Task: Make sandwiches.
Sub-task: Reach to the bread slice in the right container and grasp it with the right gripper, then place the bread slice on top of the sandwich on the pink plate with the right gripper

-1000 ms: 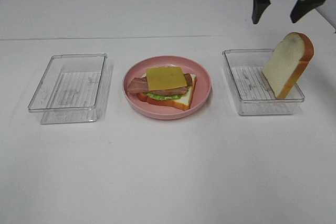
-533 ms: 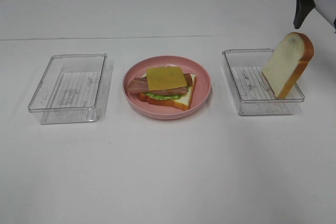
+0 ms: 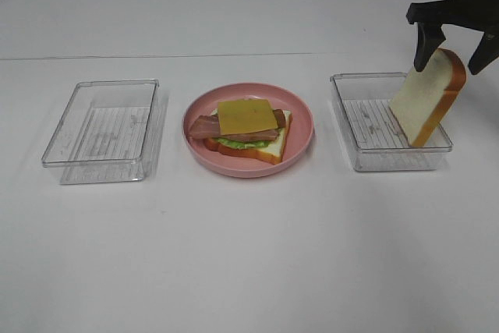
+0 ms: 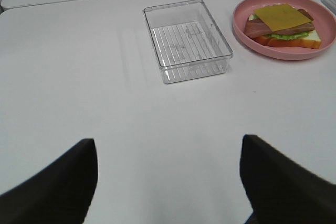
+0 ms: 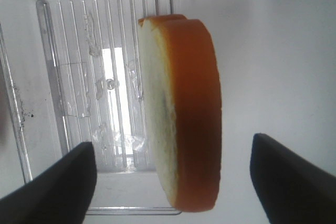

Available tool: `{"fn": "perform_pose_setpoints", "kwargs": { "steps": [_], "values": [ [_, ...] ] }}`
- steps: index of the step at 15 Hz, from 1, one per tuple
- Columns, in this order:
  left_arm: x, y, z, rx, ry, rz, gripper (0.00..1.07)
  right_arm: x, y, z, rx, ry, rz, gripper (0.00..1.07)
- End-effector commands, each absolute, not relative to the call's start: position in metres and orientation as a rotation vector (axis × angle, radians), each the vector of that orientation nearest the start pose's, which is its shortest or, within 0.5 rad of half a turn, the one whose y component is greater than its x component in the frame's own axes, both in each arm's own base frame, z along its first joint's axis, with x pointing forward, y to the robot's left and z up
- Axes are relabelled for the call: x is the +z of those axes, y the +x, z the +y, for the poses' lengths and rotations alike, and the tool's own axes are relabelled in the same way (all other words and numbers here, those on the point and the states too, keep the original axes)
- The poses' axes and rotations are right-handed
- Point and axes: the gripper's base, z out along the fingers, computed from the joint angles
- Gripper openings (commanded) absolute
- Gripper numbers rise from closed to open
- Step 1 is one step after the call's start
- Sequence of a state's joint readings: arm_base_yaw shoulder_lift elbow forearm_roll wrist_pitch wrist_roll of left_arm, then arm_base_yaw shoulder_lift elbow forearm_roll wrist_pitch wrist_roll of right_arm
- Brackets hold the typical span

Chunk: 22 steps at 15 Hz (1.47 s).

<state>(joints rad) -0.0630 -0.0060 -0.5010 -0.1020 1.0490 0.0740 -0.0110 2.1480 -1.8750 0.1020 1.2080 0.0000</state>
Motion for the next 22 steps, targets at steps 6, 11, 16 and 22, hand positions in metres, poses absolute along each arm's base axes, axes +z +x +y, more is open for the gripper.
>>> {"fn": "perform_pose_setpoints", "kwargs": {
  "steps": [6,11,16,22],
  "values": [
    [0.279,-0.009,-0.008,-0.121,0.138,1.989,0.72,0.218,0.454,0.003,0.150,0.048,2.984,0.00],
    [0.279,-0.009,-0.008,-0.121,0.138,1.989,0.72,0.251,0.446,0.013,0.297,0.071,2.912,0.00],
    [0.279,-0.009,-0.008,-0.121,0.138,1.989,0.72,0.295,0.431,0.035,0.645,0.010,2.786,0.00],
    [0.279,-0.009,-0.008,-0.121,0.138,1.989,0.72,0.293,0.428,0.112,0.925,-0.133,2.736,0.00]
  ]
}}
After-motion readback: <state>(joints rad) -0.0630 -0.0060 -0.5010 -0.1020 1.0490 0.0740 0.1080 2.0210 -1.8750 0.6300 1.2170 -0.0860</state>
